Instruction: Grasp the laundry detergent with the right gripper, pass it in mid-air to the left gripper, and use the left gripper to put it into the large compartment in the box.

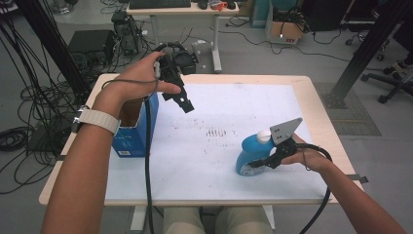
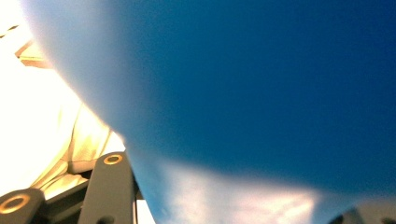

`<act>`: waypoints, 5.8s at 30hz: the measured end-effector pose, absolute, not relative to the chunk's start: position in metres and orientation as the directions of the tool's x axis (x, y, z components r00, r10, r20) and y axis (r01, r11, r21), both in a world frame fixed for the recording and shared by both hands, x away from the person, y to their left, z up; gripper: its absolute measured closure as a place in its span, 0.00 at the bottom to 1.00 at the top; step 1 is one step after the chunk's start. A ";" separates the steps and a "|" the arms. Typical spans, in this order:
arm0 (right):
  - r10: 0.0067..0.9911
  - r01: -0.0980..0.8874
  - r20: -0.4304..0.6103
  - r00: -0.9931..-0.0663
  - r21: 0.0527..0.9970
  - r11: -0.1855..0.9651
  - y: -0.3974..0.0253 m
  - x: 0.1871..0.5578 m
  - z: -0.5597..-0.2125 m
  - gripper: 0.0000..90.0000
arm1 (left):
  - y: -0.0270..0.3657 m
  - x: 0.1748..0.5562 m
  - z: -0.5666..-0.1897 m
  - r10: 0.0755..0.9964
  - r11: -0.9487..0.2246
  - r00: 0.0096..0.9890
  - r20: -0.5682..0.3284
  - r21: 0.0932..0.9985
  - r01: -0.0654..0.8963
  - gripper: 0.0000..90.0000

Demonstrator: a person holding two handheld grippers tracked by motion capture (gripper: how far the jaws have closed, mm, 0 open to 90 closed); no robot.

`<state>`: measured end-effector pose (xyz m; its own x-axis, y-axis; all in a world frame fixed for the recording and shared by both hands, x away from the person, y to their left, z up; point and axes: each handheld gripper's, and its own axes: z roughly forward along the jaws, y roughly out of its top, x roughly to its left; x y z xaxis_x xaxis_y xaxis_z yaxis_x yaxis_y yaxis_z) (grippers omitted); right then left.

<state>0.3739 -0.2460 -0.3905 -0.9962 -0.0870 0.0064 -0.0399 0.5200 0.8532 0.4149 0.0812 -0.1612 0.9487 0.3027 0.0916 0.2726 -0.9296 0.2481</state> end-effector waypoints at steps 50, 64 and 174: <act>-0.093 -0.033 0.020 -0.995 0.847 0.531 -0.245 0.375 -0.390 0.48 | 0.083 0.413 -0.159 0.316 -0.924 0.944 0.092 0.255 0.285 0.11; -0.094 -0.031 0.022 -0.995 0.845 0.534 -0.245 0.375 -0.389 0.48 | 0.084 0.412 -0.159 0.317 -0.924 0.944 0.095 0.255 0.285 0.11; -0.059 -0.025 0.005 -0.998 0.865 0.502 -0.243 0.372 -0.355 0.49 | 0.077 0.393 -0.154 0.284 -0.935 0.952 0.109 0.250 0.251 0.11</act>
<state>0.3715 -0.2431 -0.3554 -0.9982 -0.0590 0.0052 -0.0252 0.5017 0.8647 0.3935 0.0775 -0.1537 0.9524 0.2845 0.1091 0.2507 -0.9352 0.2502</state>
